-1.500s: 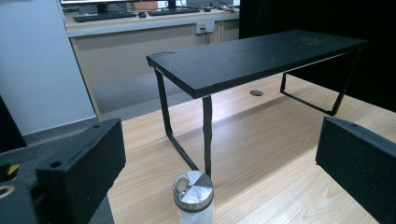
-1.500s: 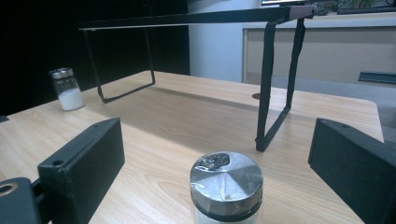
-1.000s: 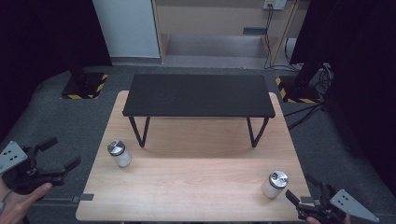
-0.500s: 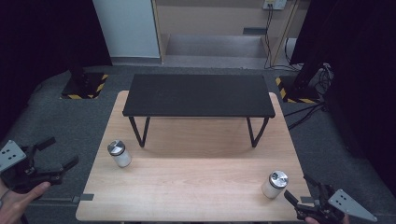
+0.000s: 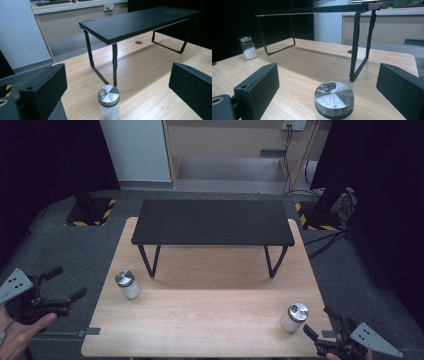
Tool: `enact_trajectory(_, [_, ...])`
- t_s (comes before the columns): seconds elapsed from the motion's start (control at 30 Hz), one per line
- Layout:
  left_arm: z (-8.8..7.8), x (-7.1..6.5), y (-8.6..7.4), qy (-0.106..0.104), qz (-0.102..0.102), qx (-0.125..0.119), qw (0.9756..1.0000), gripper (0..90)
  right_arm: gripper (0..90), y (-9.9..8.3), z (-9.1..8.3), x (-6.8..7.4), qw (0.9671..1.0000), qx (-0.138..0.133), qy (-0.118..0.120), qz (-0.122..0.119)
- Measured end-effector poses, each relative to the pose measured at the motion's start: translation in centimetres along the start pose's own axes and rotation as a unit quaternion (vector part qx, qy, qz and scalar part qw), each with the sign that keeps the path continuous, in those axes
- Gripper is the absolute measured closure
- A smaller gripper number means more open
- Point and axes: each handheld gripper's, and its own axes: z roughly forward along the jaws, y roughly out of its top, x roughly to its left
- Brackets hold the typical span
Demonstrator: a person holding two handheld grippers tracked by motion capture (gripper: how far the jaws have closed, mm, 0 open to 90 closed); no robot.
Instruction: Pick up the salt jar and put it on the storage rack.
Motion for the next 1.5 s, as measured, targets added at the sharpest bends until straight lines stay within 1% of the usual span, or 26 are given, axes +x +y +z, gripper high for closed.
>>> enact_trajectory(0.13, [0.0,0.3,-0.1,-0.004,0.001,0.002,1.0,0.6,4.7,0.0,0.0,0.1,1.0,-0.001,-0.001,0.0])
enact_trajectory(0.17, [0.1,0.7,-0.1,-0.014,0.008,0.008,0.9998,0.9,4.8,0.0,0.0,0.1,1.0,-0.001,-0.002,-0.001])
enact_trajectory(0.2, [0.1,0.7,-0.1,-0.014,0.008,0.008,0.9998,1.1,4.8,0.0,0.0,0.1,1.0,-0.001,-0.002,-0.001])
enact_trajectory(0.23, [0.3,1.1,-0.1,-0.026,0.016,0.017,0.9994,1.1,4.9,0.0,0.0,0.1,1.0,-0.001,-0.002,-0.002])
enact_trajectory(0.3, [0.4,1.3,-0.1,-0.03,0.019,0.021,0.9992,1.1,4.9,0.0,0.0,0.1,1.0,-0.001,-0.001,-0.001])
enact_trajectory(0.33, [0.6,1.4,-0.1,-0.034,0.025,0.027,0.9988,1.1,5.0,0.1,0.0,0.1,1.0,-0.001,-0.001,-0.002])
enact_trajectory(0.37, [0.6,1.4,-0.1,-0.034,0.025,0.027,0.9988,1.1,5.0,0.1,0.0,0.1,1.0,-0.001,-0.001,-0.002])
enact_trajectory(0.4, [0.9,1.5,-0.3,-0.04,0.021,0.027,0.9986,1.1,5.0,0.0,0.0,0.1,1.0,-0.002,-0.001,-0.002])
enact_trajectory(0.47, [1.2,1.6,-0.4,-0.041,0.022,0.031,0.9984,1.1,5.1,0.0,0.0,0.2,1.0,-0.003,-0.001,-0.003])
enact_trajectory(0.57, [1.8,2.0,-0.7,-0.047,0.014,0.033,0.9983,1.3,5.0,0.0,-0.1,0.2,1.0,-0.004,-0.001,-0.003])
enact_trajectory(0.67, [2.5,2.4,-1.0,-0.051,0.012,0.04,0.9978,1.2,5.2,0.1,-0.1,0.2,1.0,-0.004,-0.002,-0.004])
enact_trajectory(0.73, [2.7,2.4,-1.1,-0.051,0.012,0.043,0.9977,1.1,5.3,0.0,-0.1,0.2,1.0,-0.005,-0.003,-0.004])
enact_trajectory(0.77, [3.1,2.4,-1.2,-0.05,0.014,0.049,0.9974,0.9,5.3,0.0,-0.1,0.2,1.0,-0.005,-0.003,-0.004])
enact_trajectory(0.83, [3.4,2.5,-1.3,-0.053,0.011,0.05,0.9972,0.9,5.4,0.1,-0.1,0.2,1.0,-0.004,-0.003,-0.004])
enact_trajectory(0.9, [3.8,2.6,-1.5,-0.056,0.014,0.057,0.9967,0.9,5.3,0.0,-0.1,0.1,1.0,-0.003,-0.001,-0.004])
enact_trajectory(1.0, [4.3,2.8,-1.7,-0.058,0.012,0.064,0.9962,1.0,5.3,0.1,-0.1,0.2,1.0,-0.004,-0.001,-0.006])
enact_trajectory(1.1, [4.7,3.0,-2.2,-0.057,0.005,0.063,0.9963,1.2,5.3,0.1,-0.1,0.2,1.0,-0.004,-0.001,-0.006])
enact_trajectory(1.2, [5.1,3.0,-2.5,-0.055,0.004,0.066,0.9963,1.5,5.5,0.1,-0.1,0.2,1.0,-0.004,-0.002,-0.007])
enact_trajectory(1.23, [5.5,3.1,-2.8,-0.057,-0.002,0.065,0.9963,1.5,5.5,0.1,-0.1,0.2,1.0,-0.004,-0.003,-0.006])
enact_trajectory(1.27, [5.8,3.1,-2.9,-0.058,-0.003,0.067,0.9961,1.5,5.5,0.1,-0.1,0.3,1.0,-0.003,-0.005,-0.006])
enact_trajectory(1.37, [6.2,3.0,-3.0,-0.059,-0.001,0.072,0.9957,1.5,5.5,0.0,-0.2,0.2,1.0,-0.004,-0.006,-0.005])
enact_trajectory(1.4, [6.7,3.1,-3.3,-0.062,-0.004,0.072,0.9955,1.6,5.5,0.0,-0.2,0.2,1.0,-0.004,-0.006,-0.005])
enact_trajectory(1.43, [7.1,3.1,-3.4,-0.062,-0.004,0.075,0.9953,1.7,5.6,0.0,-0.2,0.2,1.0,-0.004,-0.006,-0.005])
enact_trajectory(1.47, [7.1,3.1,-3.4,-0.062,-0.004,0.075,0.9953,1.7,5.6,0.0,-0.2,0.2,1.0,-0.004,-0.006,-0.005])
enact_trajectory(1.5, [7.6,3.1,-3.4,-0.063,-0.003,0.078,0.995,1.7,5.6,0.0,-0.2,0.2,1.0,-0.004,-0.006,-0.005])
